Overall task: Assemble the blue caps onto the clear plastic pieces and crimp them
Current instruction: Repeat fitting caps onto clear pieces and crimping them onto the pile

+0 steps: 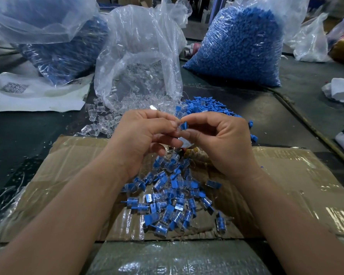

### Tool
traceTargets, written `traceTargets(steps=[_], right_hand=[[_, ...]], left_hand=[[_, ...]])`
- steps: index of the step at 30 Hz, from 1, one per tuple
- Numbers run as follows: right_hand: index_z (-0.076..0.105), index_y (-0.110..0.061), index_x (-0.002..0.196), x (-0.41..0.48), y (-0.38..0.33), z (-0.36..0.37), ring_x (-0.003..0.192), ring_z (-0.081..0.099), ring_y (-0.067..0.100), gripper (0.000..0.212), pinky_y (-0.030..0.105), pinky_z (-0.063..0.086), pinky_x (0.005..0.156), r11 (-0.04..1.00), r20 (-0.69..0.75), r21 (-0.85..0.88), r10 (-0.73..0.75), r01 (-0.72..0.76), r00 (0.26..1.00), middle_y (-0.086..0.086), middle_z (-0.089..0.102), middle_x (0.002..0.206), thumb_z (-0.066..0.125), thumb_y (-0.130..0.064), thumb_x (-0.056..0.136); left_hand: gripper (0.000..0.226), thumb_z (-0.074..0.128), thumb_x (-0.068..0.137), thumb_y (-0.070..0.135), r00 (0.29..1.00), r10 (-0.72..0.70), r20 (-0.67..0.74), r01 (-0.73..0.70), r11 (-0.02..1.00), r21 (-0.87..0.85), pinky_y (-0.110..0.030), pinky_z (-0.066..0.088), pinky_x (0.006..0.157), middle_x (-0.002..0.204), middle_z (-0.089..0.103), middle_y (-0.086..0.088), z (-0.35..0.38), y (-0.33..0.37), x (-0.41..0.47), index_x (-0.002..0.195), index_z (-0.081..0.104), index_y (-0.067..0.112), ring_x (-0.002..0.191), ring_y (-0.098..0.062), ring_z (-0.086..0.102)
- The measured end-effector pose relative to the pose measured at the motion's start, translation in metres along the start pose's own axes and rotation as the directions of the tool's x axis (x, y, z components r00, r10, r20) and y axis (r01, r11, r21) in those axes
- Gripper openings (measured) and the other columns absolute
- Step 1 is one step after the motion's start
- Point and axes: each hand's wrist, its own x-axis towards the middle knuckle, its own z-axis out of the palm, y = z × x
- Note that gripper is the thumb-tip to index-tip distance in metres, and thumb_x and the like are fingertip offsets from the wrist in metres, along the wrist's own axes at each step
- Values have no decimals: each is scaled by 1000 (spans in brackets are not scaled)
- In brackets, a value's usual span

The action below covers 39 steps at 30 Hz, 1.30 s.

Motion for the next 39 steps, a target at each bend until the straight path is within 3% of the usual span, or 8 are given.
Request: traceTargets(steps=[12, 17, 21, 24, 28, 31, 34, 39], right_hand=[[64, -28, 90, -1, 3, 1, 78, 66, 0, 27, 14, 51, 70, 999, 35, -29, -26, 27, 999, -17, 66, 83, 73, -10, 71], [62, -35, 80, 8, 7, -21, 76, 63, 0, 25, 15, 51, 73, 975, 31, -153, 166, -160, 986, -15, 65, 78, 70, -41, 57], [59, -41, 98, 10, 10, -52, 94, 52, -7, 60, 16, 39, 82, 818, 231, -485, 461, -309, 857, -23, 58, 101, 65, -62, 41], [47, -39, 125, 8, 13, -53, 108, 41, 4, 84, 24, 32, 89, 680, 363, -700, 603, -219, 710, -18, 43, 114, 76, -55, 49], [49, -34, 124, 8, 13, -47, 103, 43, 10, 71, 26, 36, 85, 630, 325, -758, 588, -168, 741, -8, 46, 113, 80, -44, 61], [57, -34, 103, 9, 11, -42, 86, 48, 7, 42, 26, 39, 72, 619, 288, -766, 574, -176, 766, -12, 50, 94, 76, -38, 65], [53, -30, 83, 9, 12, -29, 72, 45, 7, 15, 25, 33, 54, 515, 243, -854, 513, -69, 823, -10, 48, 81, 64, -29, 74], [49, -27, 89, 8, 16, -27, 73, 41, 10, 13, 23, 25, 51, 469, 166, -881, 427, -61, 889, -8, 43, 81, 56, -20, 80]], left_hand=[[9, 68, 63, 3, 1000, 21, 23, -22, 998, 54, -16, 44, 38, 59, 67, -8, 1, 1, -2, 69, 64, 8, 48, -14, 62], [14, 59, 79, -6, 997, 58, -49, -56, 998, 28, -17, 47, 42, 58, 65, -4, 2, 0, 0, 71, 61, 6, 50, -12, 62], [12, 57, 80, -6, 993, 49, -103, -54, 997, -49, -17, 47, 43, 58, 64, -4, -1, 1, 1, 74, 59, 5, 51, -12, 62], [10, 58, 80, -4, 993, 52, -109, -59, 997, -58, -17, 46, 42, 58, 64, -3, 0, 1, 0, 76, 59, 5, 51, -12, 62], [11, 58, 81, -4, 992, 47, -115, -55, 996, -69, -16, 46, 41, 58, 65, -3, 0, 1, 1, 76, 59, 6, 51, -11, 63], [12, 58, 80, -4, 992, 51, -114, -59, 996, -65, -16, 46, 41, 58, 65, -2, -1, 1, 2, 75, 59, 6, 51, -11, 63], [10, 57, 79, -4, 993, 59, -102, -67, 995, -68, -16, 47, 43, 57, 65, -2, -1, 1, 2, 76, 58, 5, 52, -11, 63], [11, 56, 80, -5, 992, 66, -106, -75, 994, -82, -16, 49, 45, 57, 65, -2, -1, -1, 3, 76, 58, 5, 53, -12, 64]])
